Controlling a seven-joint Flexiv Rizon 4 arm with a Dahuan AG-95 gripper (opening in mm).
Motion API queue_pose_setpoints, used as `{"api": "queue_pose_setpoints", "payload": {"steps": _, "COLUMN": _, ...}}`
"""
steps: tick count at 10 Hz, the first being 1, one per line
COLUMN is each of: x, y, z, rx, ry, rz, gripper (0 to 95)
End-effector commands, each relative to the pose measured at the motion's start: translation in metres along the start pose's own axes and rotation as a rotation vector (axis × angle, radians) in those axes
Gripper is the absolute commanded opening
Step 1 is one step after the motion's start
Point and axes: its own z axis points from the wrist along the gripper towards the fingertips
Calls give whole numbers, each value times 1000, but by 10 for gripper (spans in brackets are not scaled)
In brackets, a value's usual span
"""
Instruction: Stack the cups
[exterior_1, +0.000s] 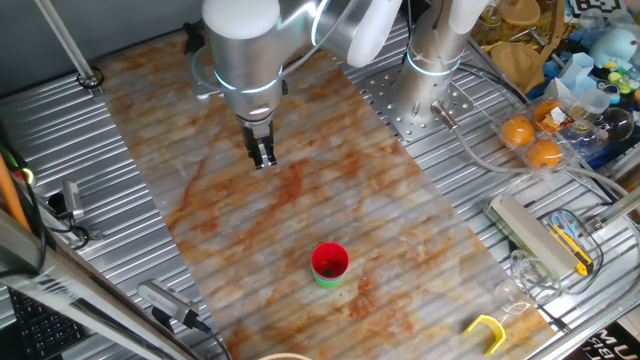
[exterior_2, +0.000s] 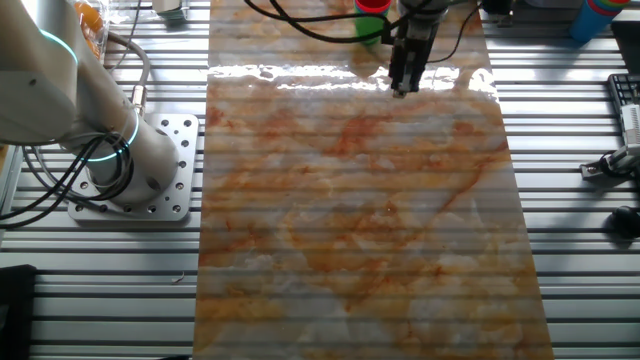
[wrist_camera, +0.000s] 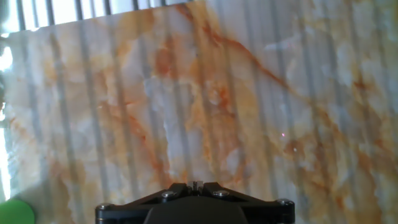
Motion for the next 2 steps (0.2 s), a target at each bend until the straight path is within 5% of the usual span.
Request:
{"api": "queue_pose_setpoints", "payload": {"steps": 1, "x": 3, "y": -2, "z": 1, "rx": -10, "ry": -2, "rz": -1, "gripper": 0}}
{"api": "queue_pose_setpoints", "payload": {"steps": 2, "x": 3, "y": -2, "z": 1, "rx": -21, "ry": 2, "rz": -1, "gripper": 0}}
